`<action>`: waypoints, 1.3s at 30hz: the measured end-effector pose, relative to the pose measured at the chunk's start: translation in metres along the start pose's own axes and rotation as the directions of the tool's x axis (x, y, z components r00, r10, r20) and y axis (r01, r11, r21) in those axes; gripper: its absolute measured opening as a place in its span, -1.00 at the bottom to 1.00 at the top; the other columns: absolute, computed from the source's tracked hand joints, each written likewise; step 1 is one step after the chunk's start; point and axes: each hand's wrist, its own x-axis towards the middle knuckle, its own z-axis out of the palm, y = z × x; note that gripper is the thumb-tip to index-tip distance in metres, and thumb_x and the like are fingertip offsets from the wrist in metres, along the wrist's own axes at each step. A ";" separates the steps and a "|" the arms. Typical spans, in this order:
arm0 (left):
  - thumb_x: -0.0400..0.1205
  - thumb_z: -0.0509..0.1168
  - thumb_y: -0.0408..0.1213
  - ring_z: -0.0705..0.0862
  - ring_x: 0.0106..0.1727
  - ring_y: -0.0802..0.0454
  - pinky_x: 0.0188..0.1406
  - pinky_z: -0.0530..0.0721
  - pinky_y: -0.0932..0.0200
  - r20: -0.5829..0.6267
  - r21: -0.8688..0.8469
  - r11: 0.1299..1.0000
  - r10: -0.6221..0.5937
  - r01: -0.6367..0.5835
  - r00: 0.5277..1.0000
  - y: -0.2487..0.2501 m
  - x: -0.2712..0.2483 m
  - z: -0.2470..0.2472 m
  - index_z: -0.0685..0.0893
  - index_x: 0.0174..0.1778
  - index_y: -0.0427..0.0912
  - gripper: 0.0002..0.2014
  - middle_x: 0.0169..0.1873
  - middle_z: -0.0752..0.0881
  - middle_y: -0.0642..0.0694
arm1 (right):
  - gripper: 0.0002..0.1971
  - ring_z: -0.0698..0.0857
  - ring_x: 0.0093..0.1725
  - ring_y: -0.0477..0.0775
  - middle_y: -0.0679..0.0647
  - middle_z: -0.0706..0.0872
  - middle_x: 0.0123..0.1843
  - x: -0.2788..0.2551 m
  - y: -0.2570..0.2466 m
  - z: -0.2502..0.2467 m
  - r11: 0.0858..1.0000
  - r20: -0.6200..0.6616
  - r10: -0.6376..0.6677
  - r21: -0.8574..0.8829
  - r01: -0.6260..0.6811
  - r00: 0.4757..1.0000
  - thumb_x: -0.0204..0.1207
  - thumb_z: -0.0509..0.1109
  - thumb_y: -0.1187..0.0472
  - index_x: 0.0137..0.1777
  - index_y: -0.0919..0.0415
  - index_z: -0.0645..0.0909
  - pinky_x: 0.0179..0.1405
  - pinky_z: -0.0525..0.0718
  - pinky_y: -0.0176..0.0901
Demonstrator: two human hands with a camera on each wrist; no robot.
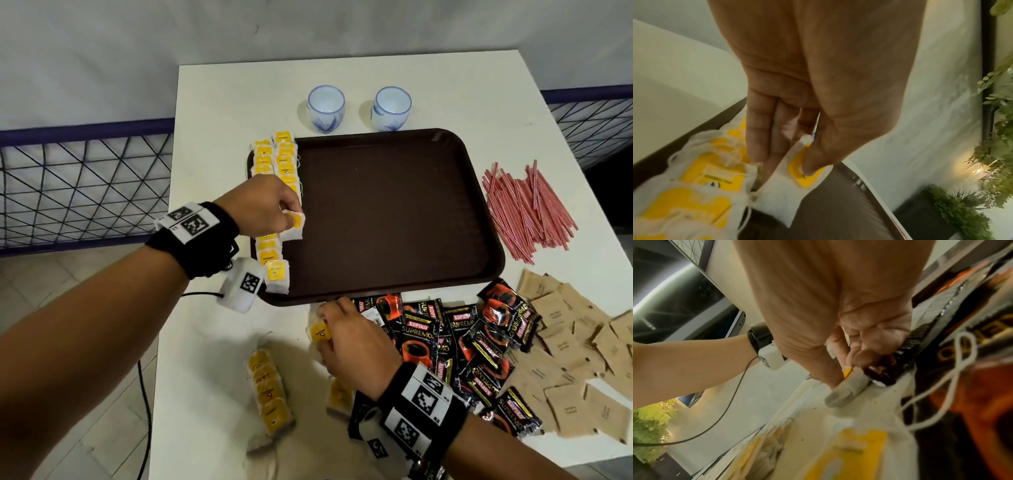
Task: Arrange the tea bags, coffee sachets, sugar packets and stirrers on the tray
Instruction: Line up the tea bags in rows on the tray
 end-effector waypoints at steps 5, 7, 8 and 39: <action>0.52 0.51 -0.28 0.74 -0.12 0.04 -0.04 0.72 0.10 0.066 0.024 1.000 0.002 -0.004 0.998 -0.004 0.012 0.004 0.83 -0.04 -0.05 -0.87 -0.18 0.82 -0.07 | -0.82 0.69 -0.14 0.19 0.05 0.39 0.25 0.003 0.000 -0.002 1.000 0.017 -0.003 -0.005 0.003 1.000 0.55 0.34 0.24 0.13 0.14 0.51 -0.21 0.68 0.01; 0.52 0.52 -0.27 0.70 -0.16 0.08 -0.06 0.69 0.11 0.036 0.045 0.999 -0.003 0.001 0.999 -0.005 0.014 0.004 0.82 -0.05 -0.05 -0.88 -0.21 0.79 -0.01 | -0.81 0.67 -0.11 0.17 0.05 0.40 0.23 0.002 0.000 -0.002 0.999 0.018 -0.016 -0.033 0.016 1.000 0.55 0.34 0.24 0.14 0.14 0.50 -0.22 0.62 -0.02; 0.52 0.53 -0.27 0.67 -0.18 0.13 -0.07 0.66 0.15 0.019 0.056 0.998 -0.006 0.005 1.000 -0.006 0.016 0.005 0.82 -0.05 -0.06 -0.88 -0.25 0.75 0.06 | -0.79 0.67 -0.08 0.17 0.07 0.41 0.24 0.002 -0.001 -0.001 0.998 0.019 -0.020 -0.052 0.021 1.000 0.56 0.34 0.23 0.17 0.15 0.49 -0.24 0.55 -0.05; 0.51 0.52 -0.05 0.67 -0.23 0.24 -0.05 0.70 0.08 0.198 -0.085 0.985 -0.129 0.149 0.972 -0.011 -0.154 0.066 0.81 -0.01 0.10 -0.84 -0.22 0.75 0.13 | -0.83 0.65 -0.37 -0.14 -0.07 0.69 -0.38 0.000 0.005 -0.043 0.955 -0.099 -0.074 0.280 0.099 0.992 0.49 0.53 0.14 -0.24 0.03 0.58 -0.35 0.61 -0.22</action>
